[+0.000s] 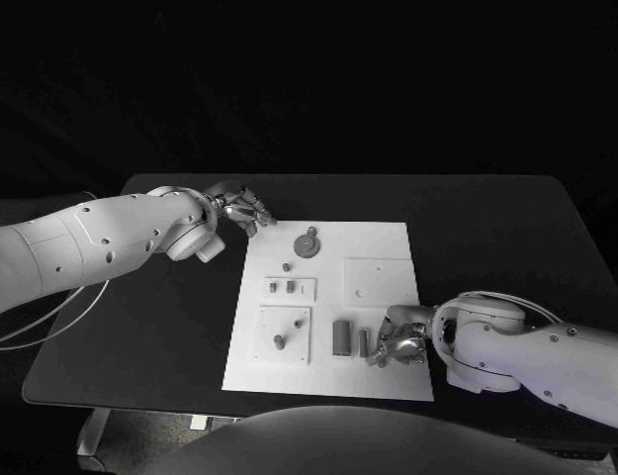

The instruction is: Assemble the parts on the task board

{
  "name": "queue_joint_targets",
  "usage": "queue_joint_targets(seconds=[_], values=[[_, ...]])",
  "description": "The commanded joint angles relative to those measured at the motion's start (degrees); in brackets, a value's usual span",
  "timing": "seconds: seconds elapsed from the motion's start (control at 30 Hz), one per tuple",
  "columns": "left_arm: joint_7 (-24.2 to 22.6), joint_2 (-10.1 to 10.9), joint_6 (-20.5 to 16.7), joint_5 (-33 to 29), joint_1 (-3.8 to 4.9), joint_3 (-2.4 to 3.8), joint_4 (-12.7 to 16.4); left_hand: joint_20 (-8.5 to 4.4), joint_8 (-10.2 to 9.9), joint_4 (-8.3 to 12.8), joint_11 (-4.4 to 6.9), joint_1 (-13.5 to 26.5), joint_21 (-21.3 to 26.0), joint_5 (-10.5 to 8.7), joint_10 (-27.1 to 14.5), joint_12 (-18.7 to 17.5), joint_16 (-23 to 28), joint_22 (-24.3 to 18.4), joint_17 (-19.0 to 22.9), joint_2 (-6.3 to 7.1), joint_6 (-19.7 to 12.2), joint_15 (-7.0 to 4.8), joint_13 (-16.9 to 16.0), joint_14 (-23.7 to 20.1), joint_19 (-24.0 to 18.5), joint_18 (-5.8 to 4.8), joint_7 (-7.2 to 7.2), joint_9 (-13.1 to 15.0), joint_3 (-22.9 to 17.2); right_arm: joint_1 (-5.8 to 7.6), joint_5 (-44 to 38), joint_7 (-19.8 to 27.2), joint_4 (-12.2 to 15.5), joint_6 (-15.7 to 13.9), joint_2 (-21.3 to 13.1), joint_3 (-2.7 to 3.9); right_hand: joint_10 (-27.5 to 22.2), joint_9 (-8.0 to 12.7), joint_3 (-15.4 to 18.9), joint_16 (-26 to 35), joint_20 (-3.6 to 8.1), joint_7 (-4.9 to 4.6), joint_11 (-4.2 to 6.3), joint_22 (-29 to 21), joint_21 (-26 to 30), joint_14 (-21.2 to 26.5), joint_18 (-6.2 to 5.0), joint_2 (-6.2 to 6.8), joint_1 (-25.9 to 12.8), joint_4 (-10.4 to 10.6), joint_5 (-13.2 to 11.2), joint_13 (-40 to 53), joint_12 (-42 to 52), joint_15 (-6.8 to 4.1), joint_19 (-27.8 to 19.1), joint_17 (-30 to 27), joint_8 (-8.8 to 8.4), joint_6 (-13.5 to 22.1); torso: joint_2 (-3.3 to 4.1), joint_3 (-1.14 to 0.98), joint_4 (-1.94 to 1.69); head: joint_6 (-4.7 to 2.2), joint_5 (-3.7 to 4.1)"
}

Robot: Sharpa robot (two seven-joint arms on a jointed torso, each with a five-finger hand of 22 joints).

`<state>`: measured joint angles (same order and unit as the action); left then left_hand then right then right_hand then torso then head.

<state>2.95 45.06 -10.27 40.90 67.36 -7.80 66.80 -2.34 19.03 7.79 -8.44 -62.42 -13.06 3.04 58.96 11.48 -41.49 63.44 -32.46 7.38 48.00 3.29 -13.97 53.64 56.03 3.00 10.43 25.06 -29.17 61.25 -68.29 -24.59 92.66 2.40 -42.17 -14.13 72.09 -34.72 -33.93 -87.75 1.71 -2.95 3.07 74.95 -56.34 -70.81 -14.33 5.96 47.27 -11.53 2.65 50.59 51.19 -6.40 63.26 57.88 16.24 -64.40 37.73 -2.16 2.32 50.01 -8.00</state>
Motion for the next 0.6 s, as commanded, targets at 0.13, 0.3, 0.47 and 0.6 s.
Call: queue_joint_targets(seconds=[0.13,0.3,0.47,0.6], values=[[-0.3,-0.1,0.5,0.1,0.05,0.03,0.1,0.12,-0.3,0.1,-0.16,-0.3,0.2,-0.18,-0.2,0.4,0.4,0.1,-0.1,-0.27,-0.2,0.13,0.1,0.4,0.3,0.61,0.04,0.1,0.4,-0.06,0.1,0.0,-0.2,-0.7,0.3,-0.01,0.2,0.0,0.1,0.3,-0.18,-0.29,0.00,0.0,0.4,0.0,-0.67,-0.47,-1.4,1.3,0.2,-0.1,-0.4,0.09,0.2,0.1,0.15,-0.1,0.02,-0.04,0.01,-0.01,-0.02],[-0.3,-0.1,0.5,0.1,0.05,0.02,0.1,0.12,-0.3,0.1,-0.16,-0.3,0.2,-0.18,-0.2,0.4,0.4,0.1,-0.1,-0.28,-0.2,0.13,0.1,0.4,0.3,0.61,0.04,0.1,0.4,-0.06,0.1,0.0,-0.3,-0.9,0.5,-0.01,0.1,0.1,0.1,0.3,-0.09,-0.28,0.01,0.1,0.4,0.0,-0.67,-0.70,-1.9,1.9,0.2,-0.1,-0.4,0.02,0.1,0.1,0.12,-0.1,0.01,-0.02,-0.01,-0.01,0.00],[-0.3,-0.1,0.6,0.1,0.05,0.02,0.1,0.12,-0.3,0.1,-0.16,-0.2,0.2,-0.18,-0.2,0.4,0.4,0.1,-0.1,-0.28,-0.2,0.13,0.1,0.4,0.3,0.61,0.04,0.1,0.4,-0.06,-0.1,-0.1,-0.5,-0.6,0.8,-0.01,0.1,0.1,0.0,0.3,-0.05,-0.28,0.01,0.1,0.4,0.0,-0.67,-0.82,-2.2,2.3,0.2,-0.1,-0.4,-0.01,0.1,0.1,0.11,-0.1,0.02,-0.02,0.00,-0.01,-0.03],[-0.3,-0.1,0.5,0.1,0.05,0.02,0.1,0.12,-0.3,0.1,-0.16,-0.2,0.2,-0.18,-0.2,0.4,0.4,0.1,-0.1,-0.28,-0.1,0.13,0.1,0.4,0.3,0.61,0.04,0.1,0.4,-0.06,-0.8,-0.4,-0.8,-0.3,1.0,-0.01,0.1,0.1,0.0,0.3,-0.01,-0.27,0.02,0.1,0.4,0.0,-0.67,-0.97,-2.3,2.4,0.2,-0.1,-0.4,-0.03,0.1,0.1,0.11,-0.1,0.00,-0.03,0.00,-0.01,0.01]])
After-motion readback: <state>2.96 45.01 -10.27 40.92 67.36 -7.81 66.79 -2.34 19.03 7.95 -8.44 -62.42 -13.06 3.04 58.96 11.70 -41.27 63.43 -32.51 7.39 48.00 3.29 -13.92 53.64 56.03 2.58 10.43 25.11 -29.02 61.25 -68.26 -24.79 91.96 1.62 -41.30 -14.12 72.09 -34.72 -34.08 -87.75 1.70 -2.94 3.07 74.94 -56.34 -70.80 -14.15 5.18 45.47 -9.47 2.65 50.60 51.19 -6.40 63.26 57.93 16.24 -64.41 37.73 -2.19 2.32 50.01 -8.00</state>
